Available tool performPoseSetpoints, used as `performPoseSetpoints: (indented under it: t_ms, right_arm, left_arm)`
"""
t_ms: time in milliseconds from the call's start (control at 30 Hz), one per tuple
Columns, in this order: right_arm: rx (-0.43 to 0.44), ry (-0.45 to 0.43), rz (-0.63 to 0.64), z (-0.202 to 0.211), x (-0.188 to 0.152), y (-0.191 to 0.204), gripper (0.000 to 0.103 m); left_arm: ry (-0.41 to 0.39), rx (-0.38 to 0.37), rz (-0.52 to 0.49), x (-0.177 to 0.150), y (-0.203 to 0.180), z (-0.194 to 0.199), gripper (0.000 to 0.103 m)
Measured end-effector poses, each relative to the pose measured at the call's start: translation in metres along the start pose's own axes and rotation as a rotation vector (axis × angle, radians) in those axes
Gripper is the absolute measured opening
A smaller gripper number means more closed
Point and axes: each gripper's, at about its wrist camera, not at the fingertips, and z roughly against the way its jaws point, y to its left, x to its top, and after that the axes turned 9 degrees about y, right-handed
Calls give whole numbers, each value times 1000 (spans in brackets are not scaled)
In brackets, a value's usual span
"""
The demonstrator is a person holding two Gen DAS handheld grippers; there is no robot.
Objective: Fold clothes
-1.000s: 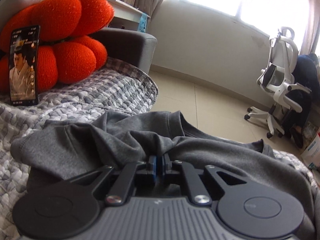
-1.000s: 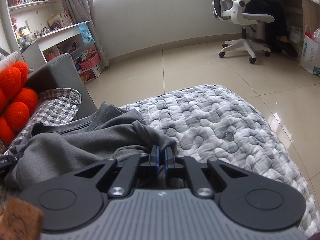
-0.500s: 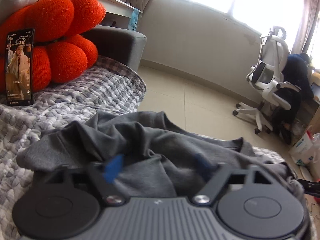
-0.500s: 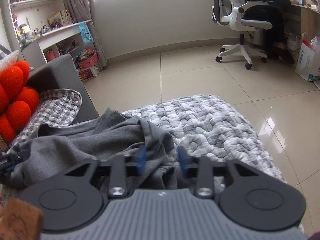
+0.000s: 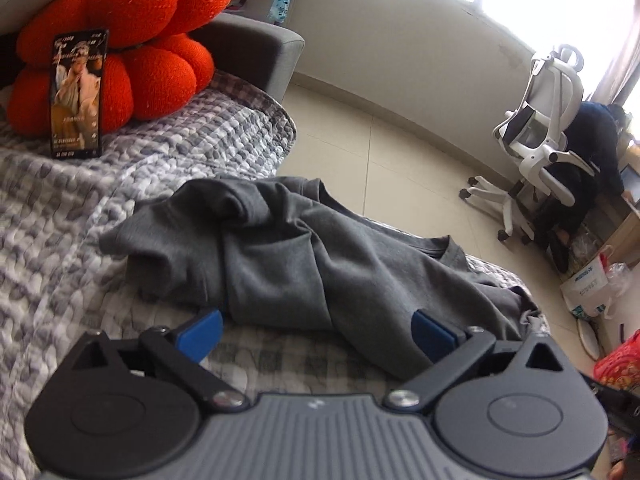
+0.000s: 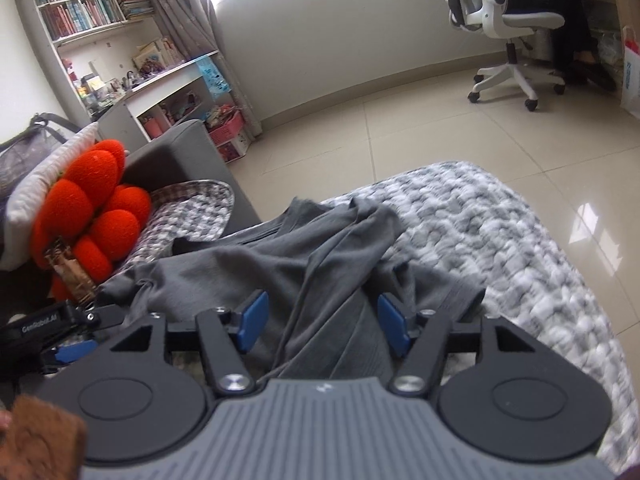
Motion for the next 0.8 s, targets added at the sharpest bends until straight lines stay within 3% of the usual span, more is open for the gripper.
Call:
performPoseSetpoints:
  t_ms: [300, 500, 567, 633, 700, 800]
  right_arm:
    - [58, 76, 32, -3, -33, 26, 65]
    - [20, 109, 63, -18, -54, 38, 63]
    - [-6, 106, 64, -23, -56, 37, 52]
    - [-26, 110, 56, -28, -57, 34, 26]
    - [-30, 116, 38, -31, -56, 29, 9]
    - [-18, 83, 25, -19, -51, 26, 7]
  left_arm:
    - [56, -116, 159, -19, 27, 7, 101]
    - [63, -131, 164, -29, 27, 6, 101]
    - [67, -135, 156, -33, 25, 5, 101]
    - [70, -142, 148, -37, 24, 3, 101]
    - [69, -150, 132, -40, 21, 2, 101]
    - [66, -158, 110, -44, 17, -1, 101]
